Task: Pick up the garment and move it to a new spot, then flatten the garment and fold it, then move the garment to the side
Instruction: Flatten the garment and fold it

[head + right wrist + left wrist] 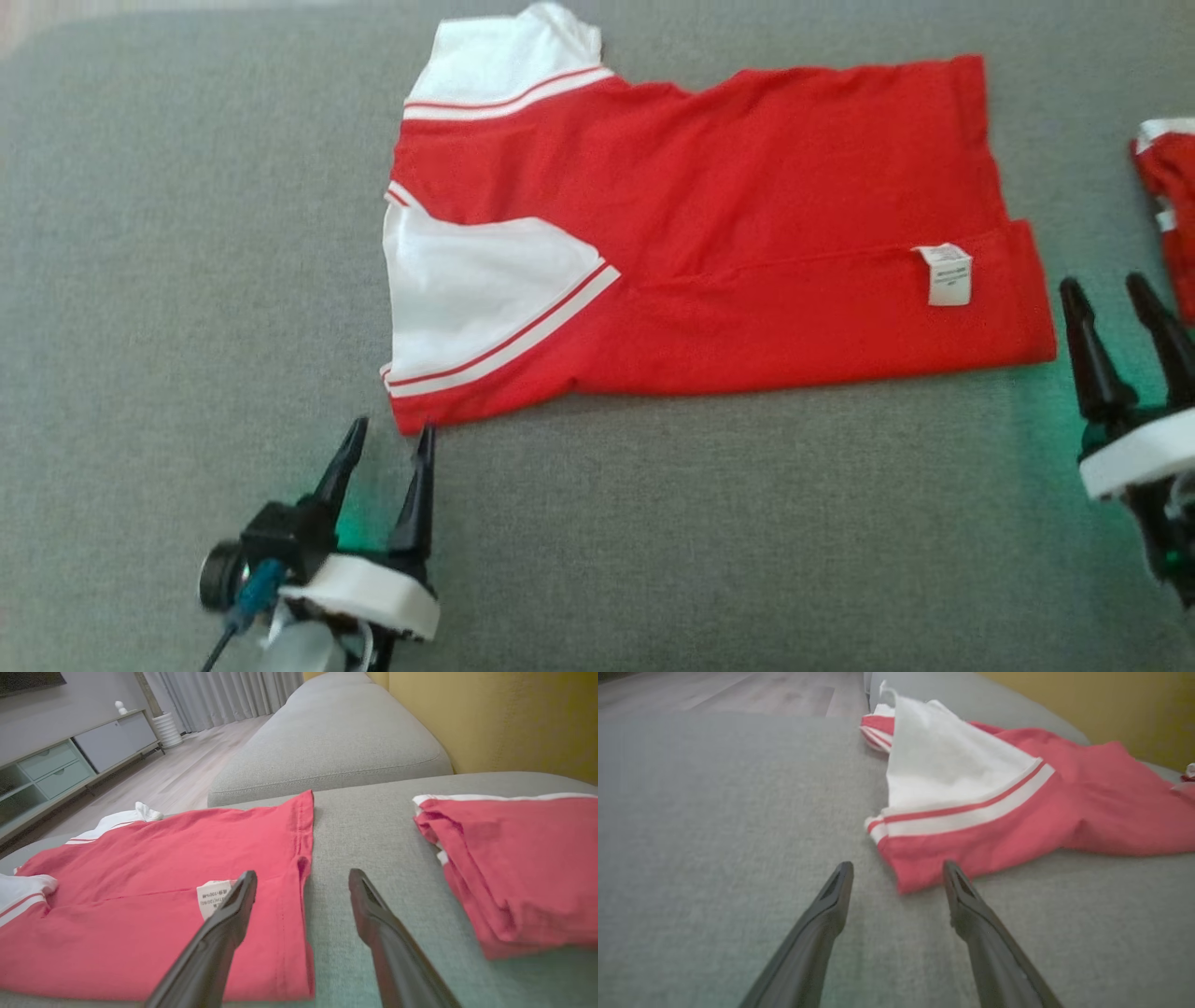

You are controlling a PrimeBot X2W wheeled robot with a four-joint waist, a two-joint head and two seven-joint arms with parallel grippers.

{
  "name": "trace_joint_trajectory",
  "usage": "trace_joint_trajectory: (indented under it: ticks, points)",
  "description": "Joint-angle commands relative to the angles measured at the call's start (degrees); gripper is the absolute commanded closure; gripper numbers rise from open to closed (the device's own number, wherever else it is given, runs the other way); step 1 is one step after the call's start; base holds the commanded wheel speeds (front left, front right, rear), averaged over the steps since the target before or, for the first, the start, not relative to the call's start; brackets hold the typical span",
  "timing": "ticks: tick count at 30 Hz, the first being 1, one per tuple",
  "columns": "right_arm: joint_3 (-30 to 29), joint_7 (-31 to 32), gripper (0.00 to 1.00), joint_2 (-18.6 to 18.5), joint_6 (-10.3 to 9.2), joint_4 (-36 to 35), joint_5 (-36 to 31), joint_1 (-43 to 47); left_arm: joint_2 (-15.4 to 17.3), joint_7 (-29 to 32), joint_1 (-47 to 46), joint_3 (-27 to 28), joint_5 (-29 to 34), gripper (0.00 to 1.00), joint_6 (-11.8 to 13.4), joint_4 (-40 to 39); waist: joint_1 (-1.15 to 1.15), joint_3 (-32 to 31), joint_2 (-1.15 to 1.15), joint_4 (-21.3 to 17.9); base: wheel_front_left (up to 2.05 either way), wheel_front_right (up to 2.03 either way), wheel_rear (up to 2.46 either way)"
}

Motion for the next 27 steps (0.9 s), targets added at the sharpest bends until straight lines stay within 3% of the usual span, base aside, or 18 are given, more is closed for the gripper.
trace_joint_trajectory:
  ticks: [1, 9, 21, 27]
  points:
    - [-0.30, -0.76, 0.00, -0.89, -0.04, -1.70, -0.68, 1.20, 0.41, -0.29, -1.71, 3.05, -0.52, 0.00, 0.61, 0.43, 0.01, -1.14, 0.00, -0.46, 0.00, 0.00, 0.00]
    - [-0.21, -0.77, 0.00, 0.61, -0.04, -2.55, -2.04, 3.45, -0.60, -0.24, -5.74, 3.86, -1.34, 0.00, 0.49, 12.61, 0.01, -2.80, 0.00, -1.51, 0.00, 0.00, 0.00]
    - [-0.26, -0.77, 0.00, 0.39, -0.04, -2.22, -1.89, 5.10, -0.81, -0.28, -4.48, 4.09, 1.04, 0.00, -2.42, 9.48, 0.01, -4.68, 0.00, -1.50, 0.00, 0.00, 0.00]
    - [-0.29, -0.77, 0.00, 0.57, -0.04, -2.37, -1.86, 5.16, 0.53, -0.29, -0.54, 8.73, 2.22, 0.00, 2.63, 2.43, 0.01, -4.93, 0.00, -2.06, 0.00, 0.00, 0.00]
